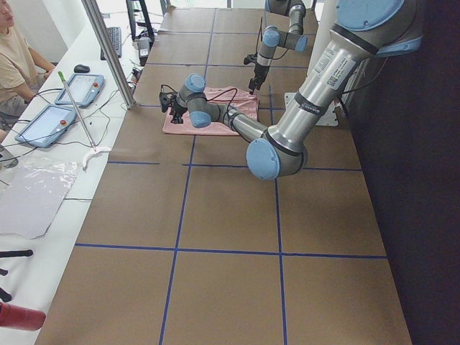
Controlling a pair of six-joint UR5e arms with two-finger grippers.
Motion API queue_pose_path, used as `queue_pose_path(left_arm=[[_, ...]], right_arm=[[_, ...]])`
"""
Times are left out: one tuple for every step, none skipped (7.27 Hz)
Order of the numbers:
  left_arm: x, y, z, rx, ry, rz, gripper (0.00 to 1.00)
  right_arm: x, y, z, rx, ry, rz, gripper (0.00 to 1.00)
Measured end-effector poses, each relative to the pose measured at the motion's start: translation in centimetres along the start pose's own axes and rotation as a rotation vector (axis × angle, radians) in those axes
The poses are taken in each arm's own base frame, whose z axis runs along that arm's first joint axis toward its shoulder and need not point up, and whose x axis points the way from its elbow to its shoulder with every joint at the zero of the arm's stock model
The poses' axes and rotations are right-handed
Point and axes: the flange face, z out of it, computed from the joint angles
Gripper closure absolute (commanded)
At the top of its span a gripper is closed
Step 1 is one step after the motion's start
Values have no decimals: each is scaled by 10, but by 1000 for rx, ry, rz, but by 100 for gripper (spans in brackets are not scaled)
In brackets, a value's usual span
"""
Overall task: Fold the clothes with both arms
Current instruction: 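Press the right gripper on the folded edge while the left arm withdraws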
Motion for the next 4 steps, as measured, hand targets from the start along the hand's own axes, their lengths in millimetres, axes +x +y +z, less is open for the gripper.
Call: queue_pose_path(left_arm=[[-3,0,1,0,-4,-1,53],[-5,1,1,-1,-7,-1,53],[-6,1,2,-1,-8,-2,53],[-6,1,2,-1,-8,-2,53]], right_arm=[[-1,0,1,1,1,1,14],[-5,1,3,3,2,1,15],[-8,3,9,6,9,1,15],[-10,4,16,11,18,1,19]])
